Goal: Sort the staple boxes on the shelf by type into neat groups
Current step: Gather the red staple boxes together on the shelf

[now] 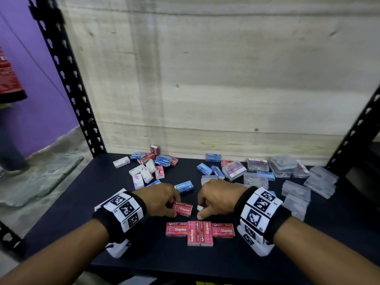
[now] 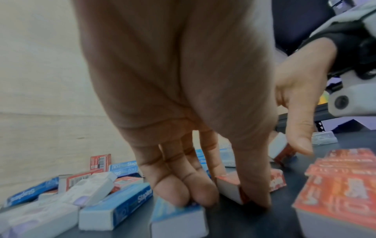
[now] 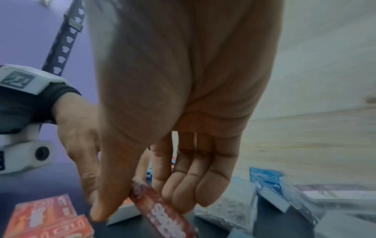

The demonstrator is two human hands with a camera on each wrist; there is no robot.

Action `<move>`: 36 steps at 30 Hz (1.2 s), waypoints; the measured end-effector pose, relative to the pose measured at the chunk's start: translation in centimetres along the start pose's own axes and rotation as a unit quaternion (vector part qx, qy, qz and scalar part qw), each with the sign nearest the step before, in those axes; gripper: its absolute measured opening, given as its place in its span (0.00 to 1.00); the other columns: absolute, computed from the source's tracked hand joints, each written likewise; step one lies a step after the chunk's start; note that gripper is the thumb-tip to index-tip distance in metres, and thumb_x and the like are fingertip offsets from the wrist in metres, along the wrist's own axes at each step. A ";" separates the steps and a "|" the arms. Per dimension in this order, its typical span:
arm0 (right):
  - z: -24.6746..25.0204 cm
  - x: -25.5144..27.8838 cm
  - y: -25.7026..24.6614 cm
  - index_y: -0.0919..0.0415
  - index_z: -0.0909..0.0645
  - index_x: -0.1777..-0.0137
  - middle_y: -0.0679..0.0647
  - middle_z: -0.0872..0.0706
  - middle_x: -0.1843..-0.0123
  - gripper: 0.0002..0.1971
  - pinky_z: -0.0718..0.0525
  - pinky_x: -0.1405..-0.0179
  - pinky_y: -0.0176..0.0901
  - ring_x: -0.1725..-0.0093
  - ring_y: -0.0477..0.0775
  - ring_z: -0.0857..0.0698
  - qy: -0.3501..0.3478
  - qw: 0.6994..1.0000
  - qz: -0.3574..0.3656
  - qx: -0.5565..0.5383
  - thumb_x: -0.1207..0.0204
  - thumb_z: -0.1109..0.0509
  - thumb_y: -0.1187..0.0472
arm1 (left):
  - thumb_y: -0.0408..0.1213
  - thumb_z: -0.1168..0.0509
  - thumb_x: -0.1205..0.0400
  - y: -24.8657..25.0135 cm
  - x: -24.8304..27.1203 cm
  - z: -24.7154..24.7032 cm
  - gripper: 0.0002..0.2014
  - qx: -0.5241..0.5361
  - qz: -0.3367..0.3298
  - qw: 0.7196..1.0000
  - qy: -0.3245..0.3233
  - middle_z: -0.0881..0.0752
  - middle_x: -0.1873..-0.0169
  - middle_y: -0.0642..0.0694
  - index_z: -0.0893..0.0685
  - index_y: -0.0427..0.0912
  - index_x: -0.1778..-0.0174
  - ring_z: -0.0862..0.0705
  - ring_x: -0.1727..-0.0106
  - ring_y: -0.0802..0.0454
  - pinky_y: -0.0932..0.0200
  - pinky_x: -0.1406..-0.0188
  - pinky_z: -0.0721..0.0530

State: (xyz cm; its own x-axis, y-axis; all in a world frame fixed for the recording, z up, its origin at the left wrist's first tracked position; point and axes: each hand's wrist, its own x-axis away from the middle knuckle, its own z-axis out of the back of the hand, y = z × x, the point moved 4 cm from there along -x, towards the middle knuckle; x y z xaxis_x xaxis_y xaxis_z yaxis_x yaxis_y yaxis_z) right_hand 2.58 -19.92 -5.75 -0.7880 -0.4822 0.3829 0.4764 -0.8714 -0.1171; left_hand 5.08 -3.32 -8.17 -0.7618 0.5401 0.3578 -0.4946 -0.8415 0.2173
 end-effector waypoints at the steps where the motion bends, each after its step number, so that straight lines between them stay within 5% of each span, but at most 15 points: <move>1: -0.1 -0.2 0.1 0.59 0.14 0.48 0.52 0.12 0.53 0.22 0.15 0.52 0.48 0.52 0.55 0.14 -0.003 1.000 -0.005 -0.012 0.26 0.25 0.39 | 0.52 0.28 0.22 -0.2 0.0 0.0 0.19 0.005 -0.001 1.000 0.000 0.20 0.46 0.55 0.19 0.54 0.36 0.21 0.48 0.57 0.59 0.47 0.19; 7: -0.4 -0.3 0.9 0.55 0.14 0.41 0.51 0.11 0.46 0.26 0.14 0.45 0.49 0.47 0.51 0.14 -0.022 0.998 -0.018 -0.049 0.29 0.25 0.36 | 0.51 0.28 0.22 -0.6 0.1 0.0 0.20 0.020 -0.010 1.000 0.000 0.19 0.46 0.58 0.18 0.54 0.35 0.20 0.50 0.60 0.66 0.52 0.24; 12: -0.5 0.4 2.0 0.54 0.16 0.34 0.48 0.11 0.41 0.19 0.15 0.39 0.46 0.44 0.49 0.13 -0.043 0.997 -0.022 -0.066 0.21 0.26 0.47 | 0.49 0.29 0.21 -0.6 0.1 -0.1 0.17 0.026 -0.024 0.999 -0.008 0.18 0.49 0.60 0.17 0.55 0.37 0.21 0.56 0.64 0.70 0.57 0.26; 20: -1.1 1.0 2.4 0.54 0.13 0.40 0.47 0.08 0.47 0.14 0.17 0.50 0.39 0.49 0.46 0.12 -0.035 0.994 -0.023 -0.099 0.21 0.26 0.50 | 0.49 0.30 0.20 0.5 0.2 -0.2 0.15 0.026 -0.033 0.999 -0.024 0.17 0.48 0.60 0.16 0.56 0.38 0.21 0.59 0.68 0.75 0.63 0.28; 28: -1.5 1.5 2.7 0.53 0.12 0.40 0.47 0.09 0.46 0.14 0.21 0.57 0.33 0.55 0.41 0.15 -0.028 0.992 -0.025 -0.120 0.22 0.25 0.50 | 0.51 0.32 0.19 1.2 0.4 -0.4 0.14 0.033 -0.031 0.998 -0.031 0.13 0.48 0.59 0.16 0.54 0.39 0.17 0.53 0.63 0.70 0.55 0.22; 32: -1.6 1.5 2.8 0.53 0.13 0.39 0.47 0.09 0.45 0.14 0.18 0.49 0.38 0.50 0.45 0.13 -0.030 0.991 -0.030 -0.123 0.22 0.25 0.50 | 0.49 0.31 0.19 1.4 0.3 -0.3 0.13 0.044 -0.031 0.998 -0.032 0.13 0.52 0.60 0.16 0.53 0.40 0.17 0.57 0.66 0.72 0.59 0.23; 36: -1.7 1.7 3.0 0.52 0.13 0.38 0.47 0.09 0.45 0.15 0.19 0.53 0.36 0.51 0.44 0.14 -0.032 0.991 -0.036 -0.125 0.22 0.25 0.50 | 0.49 0.32 0.19 1.8 0.2 -0.3 0.12 0.046 -0.031 0.998 -0.035 0.13 0.53 0.60 0.16 0.53 0.41 0.17 0.57 0.65 0.70 0.58 0.22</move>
State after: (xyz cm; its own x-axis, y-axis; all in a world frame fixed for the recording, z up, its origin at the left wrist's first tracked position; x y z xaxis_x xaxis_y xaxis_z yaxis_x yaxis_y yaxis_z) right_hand 2.03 -23.49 -6.97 -0.7858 -0.4189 0.4550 0.3031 -0.9021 -0.3071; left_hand 3.88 -4.67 -7.99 -0.6981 0.5921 0.4025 -0.4975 -0.8055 0.3221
